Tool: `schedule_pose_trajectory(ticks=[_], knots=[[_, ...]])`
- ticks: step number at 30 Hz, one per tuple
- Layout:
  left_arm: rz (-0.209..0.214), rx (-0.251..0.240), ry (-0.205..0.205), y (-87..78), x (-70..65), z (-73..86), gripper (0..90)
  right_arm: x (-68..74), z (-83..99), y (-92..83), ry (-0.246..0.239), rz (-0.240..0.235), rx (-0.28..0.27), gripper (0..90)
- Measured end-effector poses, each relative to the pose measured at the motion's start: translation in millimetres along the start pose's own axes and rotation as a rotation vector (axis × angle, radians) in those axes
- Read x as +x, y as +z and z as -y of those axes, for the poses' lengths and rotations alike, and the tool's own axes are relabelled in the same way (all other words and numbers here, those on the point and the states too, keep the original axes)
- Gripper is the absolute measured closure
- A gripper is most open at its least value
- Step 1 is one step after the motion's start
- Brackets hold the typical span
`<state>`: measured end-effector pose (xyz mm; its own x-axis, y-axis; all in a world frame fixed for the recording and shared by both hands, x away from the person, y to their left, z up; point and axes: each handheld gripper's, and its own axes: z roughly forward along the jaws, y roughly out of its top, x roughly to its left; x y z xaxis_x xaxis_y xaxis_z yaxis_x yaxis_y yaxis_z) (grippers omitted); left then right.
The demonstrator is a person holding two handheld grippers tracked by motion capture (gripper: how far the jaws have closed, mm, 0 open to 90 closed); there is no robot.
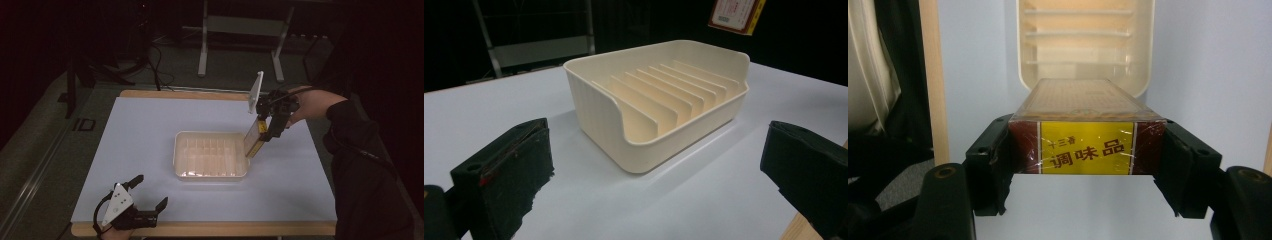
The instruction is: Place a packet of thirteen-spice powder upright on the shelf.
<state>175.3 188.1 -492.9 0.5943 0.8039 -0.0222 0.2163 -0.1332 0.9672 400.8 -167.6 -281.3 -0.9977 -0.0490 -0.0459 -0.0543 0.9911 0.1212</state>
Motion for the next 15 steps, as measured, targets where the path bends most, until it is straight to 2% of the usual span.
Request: schedule_pose_trajectory(ticks=[4,15], knots=[[0.000,0.002,0.002,-0.1,0.3,0.0,0.4,-3.9,-7.3,-2.0,0.003,0.007,-0.025,31.9],[0.004,0.001,0.004,-0.2,0.6,-0.1,0.3,-11.2,-15.7,11.4,0.000,-0.023,-0.018,31.9]])
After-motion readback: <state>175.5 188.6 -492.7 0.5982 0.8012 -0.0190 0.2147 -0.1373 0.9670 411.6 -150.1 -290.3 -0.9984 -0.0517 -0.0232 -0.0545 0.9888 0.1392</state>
